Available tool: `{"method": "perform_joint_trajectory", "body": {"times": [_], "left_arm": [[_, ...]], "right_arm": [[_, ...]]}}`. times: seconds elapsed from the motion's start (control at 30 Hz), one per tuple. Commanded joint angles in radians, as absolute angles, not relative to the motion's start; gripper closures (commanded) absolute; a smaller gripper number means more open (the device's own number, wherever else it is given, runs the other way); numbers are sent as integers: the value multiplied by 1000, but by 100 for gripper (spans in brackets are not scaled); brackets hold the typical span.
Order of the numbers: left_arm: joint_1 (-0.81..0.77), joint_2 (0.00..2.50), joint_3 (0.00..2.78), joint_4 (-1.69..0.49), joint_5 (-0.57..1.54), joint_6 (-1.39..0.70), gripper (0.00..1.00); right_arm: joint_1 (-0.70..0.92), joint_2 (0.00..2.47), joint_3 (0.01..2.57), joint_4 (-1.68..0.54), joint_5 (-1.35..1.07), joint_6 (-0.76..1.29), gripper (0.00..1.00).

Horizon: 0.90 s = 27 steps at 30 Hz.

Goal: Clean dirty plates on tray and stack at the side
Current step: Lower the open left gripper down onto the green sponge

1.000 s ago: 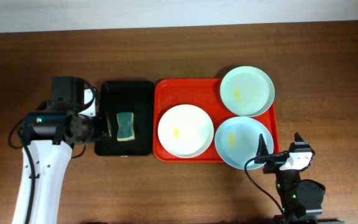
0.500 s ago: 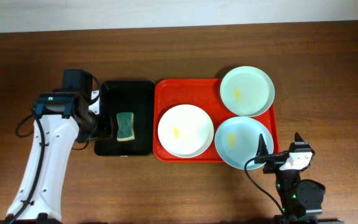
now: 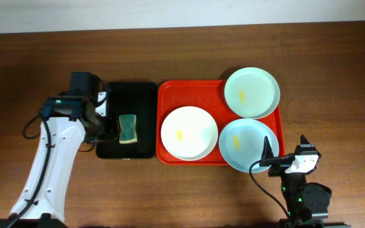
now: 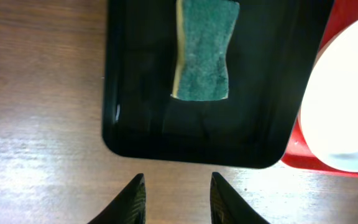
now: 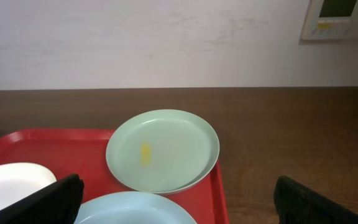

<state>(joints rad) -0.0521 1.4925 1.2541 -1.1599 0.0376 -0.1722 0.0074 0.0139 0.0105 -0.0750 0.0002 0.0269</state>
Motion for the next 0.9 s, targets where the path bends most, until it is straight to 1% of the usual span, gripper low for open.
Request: {"method": "perform_joint_trajectory", "body": {"times": [0.0,0.13,0.43,0.87], "left_arm": [[-81,1498,1207,-1132,48,-171,65],[-99,1498,1177,-1109,48,-170,63],[-99,1500,1159,-1099,48,-171,62],[-99,1500,1159,-1092,49,-171,62]], "right_arm": [[13,8,6,-81,12,35,2],[13,8,6,-81,12,35,2],[13,8,6,-81,12,35,2],[13,8,6,-81,12,35,2]]}}
